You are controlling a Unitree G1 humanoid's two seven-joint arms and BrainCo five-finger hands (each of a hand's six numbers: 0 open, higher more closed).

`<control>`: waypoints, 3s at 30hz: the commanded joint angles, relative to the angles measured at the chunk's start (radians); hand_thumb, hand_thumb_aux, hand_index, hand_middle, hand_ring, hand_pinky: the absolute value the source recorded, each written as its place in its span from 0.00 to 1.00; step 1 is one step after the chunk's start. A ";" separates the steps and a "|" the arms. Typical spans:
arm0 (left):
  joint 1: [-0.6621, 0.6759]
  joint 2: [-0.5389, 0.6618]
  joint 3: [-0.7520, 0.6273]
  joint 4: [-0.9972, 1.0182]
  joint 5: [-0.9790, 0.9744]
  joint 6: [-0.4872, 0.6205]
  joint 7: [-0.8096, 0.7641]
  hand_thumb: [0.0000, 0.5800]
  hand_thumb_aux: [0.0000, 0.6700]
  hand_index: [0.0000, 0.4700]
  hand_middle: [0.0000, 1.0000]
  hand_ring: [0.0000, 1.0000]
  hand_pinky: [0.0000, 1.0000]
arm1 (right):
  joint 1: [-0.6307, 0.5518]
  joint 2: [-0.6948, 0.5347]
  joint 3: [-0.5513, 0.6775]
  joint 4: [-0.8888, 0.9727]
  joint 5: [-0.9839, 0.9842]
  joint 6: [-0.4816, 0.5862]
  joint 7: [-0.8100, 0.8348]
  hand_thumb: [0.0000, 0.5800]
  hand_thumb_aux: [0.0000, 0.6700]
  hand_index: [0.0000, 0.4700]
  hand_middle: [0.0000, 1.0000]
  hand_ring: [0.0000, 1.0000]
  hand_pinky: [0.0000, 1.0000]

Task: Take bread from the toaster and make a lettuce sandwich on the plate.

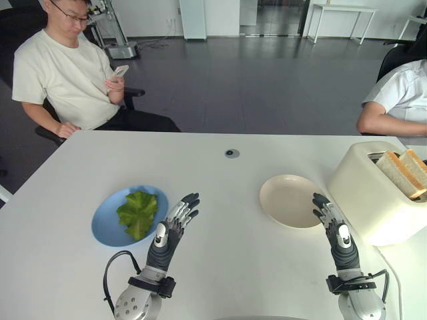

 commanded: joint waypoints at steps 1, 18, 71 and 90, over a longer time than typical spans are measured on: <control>-0.002 -0.001 0.006 0.002 -0.005 0.001 0.002 0.00 0.00 0.00 0.00 0.00 0.00 | 0.009 -0.002 0.007 -0.016 0.027 0.033 0.015 0.00 0.00 0.00 0.00 0.00 0.00; -0.007 -0.009 0.006 0.006 0.006 -0.007 0.008 0.00 0.00 0.00 0.00 0.00 0.00 | 0.011 -0.013 0.003 -0.033 0.026 0.056 0.039 0.00 0.00 0.00 0.00 0.00 0.00; 0.017 -0.036 -0.006 0.017 0.022 -0.053 0.034 0.00 0.00 0.00 0.00 0.00 0.00 | -0.444 -0.618 -0.548 0.365 -0.158 0.130 -0.076 1.00 1.00 1.00 0.00 0.00 0.00; 0.009 -0.055 -0.041 0.019 0.040 -0.061 0.049 0.00 0.00 0.00 0.00 0.00 0.00 | -0.667 -0.495 -0.161 -0.234 0.188 0.774 0.108 1.00 1.00 1.00 0.00 0.00 0.00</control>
